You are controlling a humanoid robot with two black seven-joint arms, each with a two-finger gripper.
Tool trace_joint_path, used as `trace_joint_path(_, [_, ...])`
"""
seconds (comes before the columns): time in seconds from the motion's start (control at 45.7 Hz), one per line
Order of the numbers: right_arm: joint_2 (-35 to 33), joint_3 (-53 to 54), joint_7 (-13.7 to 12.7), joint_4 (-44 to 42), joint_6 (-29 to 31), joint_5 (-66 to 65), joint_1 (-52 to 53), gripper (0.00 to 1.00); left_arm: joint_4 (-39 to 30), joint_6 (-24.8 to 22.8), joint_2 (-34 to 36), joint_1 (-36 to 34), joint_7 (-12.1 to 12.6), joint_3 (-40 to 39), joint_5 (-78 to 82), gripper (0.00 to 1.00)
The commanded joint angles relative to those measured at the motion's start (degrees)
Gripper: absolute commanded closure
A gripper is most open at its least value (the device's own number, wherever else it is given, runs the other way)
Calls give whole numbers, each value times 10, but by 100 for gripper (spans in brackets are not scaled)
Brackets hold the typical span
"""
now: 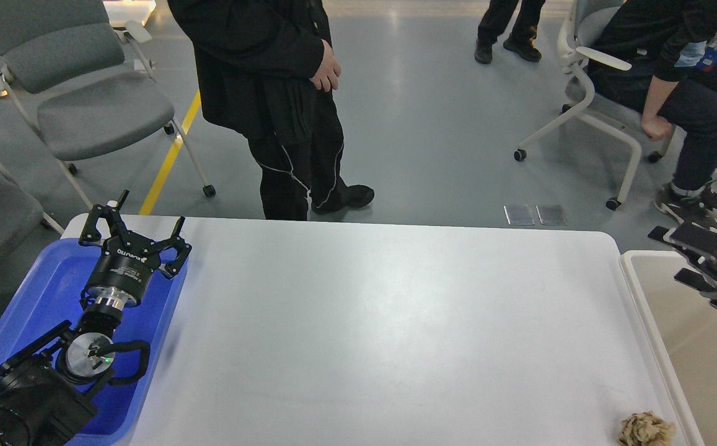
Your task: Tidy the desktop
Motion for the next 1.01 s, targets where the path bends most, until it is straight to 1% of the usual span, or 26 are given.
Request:
trace_joint_path(0.0, [-94, -52, -8, 91, -1, -130, -28, 0, 0, 0, 0, 0, 0, 0, 0, 0])
trace_joint_path(0.153, [-97, -109, -9, 92, -20, -224, -32, 0, 0, 0, 0, 0, 0, 0, 0, 0])
trace_joint_path(0.285, [-87, -182, -7, 89, -79, -342, -33, 0, 0, 0, 0, 0, 0, 0, 0, 0])
trace_joint_path(0.35, [-74, -220, -6, 84, -110, -378, -32, 0, 0, 0, 0, 0, 0, 0, 0, 0])
trace_joint_path(0.416, [-65, -245, -5, 78, -129, -405, -32, 0, 0, 0, 0, 0, 0, 1, 0, 0])
trace_joint_path(0.569, [-42, -256, -2, 61, -132, -431, -32, 0, 0, 0, 0, 0, 0, 1, 0, 0])
trace_joint_path(0.723, [-1, -268, -2, 11, -131, -448, -38, 0, 0, 0, 0, 0, 0, 0, 0, 0])
trace_joint_path(0.985, [36, -278, -2, -33, -131, -449, -40, 0, 0, 0, 0, 0, 0, 0, 0, 0])
